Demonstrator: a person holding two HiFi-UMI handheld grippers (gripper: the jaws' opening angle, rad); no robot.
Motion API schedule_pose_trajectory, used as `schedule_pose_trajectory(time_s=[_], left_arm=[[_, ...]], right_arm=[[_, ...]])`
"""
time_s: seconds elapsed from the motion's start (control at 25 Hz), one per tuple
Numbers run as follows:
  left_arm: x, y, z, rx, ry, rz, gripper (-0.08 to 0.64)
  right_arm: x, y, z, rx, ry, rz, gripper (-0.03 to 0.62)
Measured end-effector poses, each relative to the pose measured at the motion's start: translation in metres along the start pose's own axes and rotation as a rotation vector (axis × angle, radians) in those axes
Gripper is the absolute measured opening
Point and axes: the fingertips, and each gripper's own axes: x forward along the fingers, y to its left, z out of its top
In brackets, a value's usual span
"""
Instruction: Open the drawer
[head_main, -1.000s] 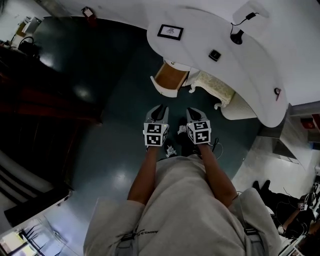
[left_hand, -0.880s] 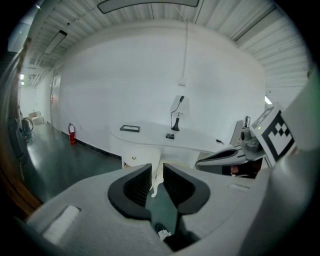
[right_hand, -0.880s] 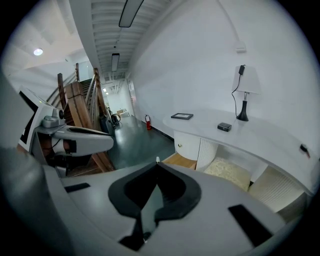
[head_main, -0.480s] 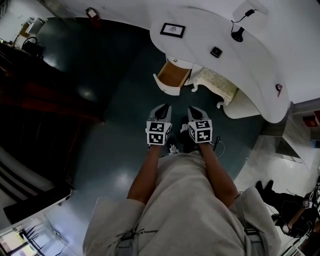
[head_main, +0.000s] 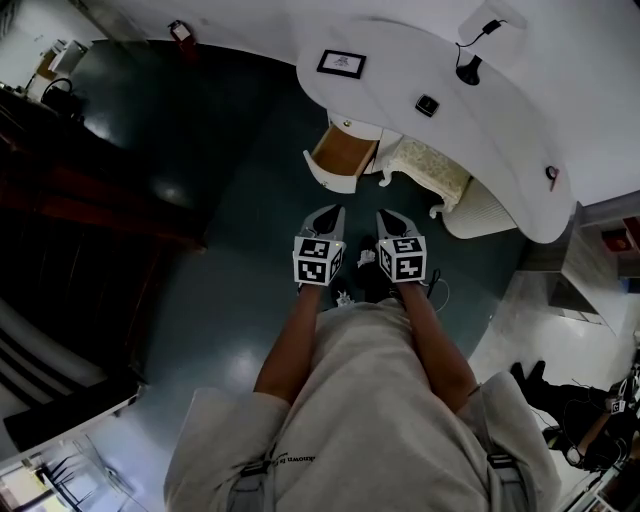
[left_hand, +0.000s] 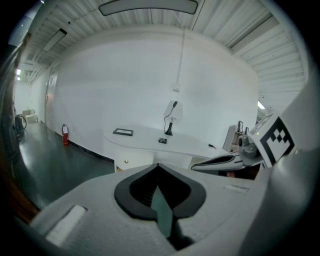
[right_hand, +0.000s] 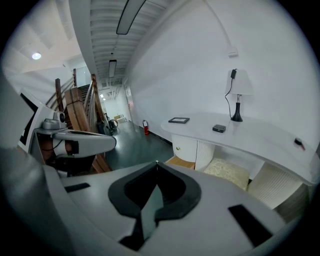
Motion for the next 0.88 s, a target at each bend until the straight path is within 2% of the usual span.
schedule_pose_trajectory(time_s=[0.32, 0.52, 0.88], left_arm=[[-0.005, 0.007, 0.003, -0.012, -0.011, -0.001, 0.009], [-0.004, 0.011, 0.002, -0.005, 0.001, 0.032, 0.009], [-0.001, 0.014, -0.001, -0.001, 0.015, 0.041, 0.009]], right_arm=[[0.0, 0.006, 0.009, 0.009, -0.031, 0.003, 0.015], [0.003, 0.014, 0.001, -0.001, -0.013, 0.025, 0.015], [0.007, 0.008, 0.003, 0.002, -0.01, 0.017, 0.015]])
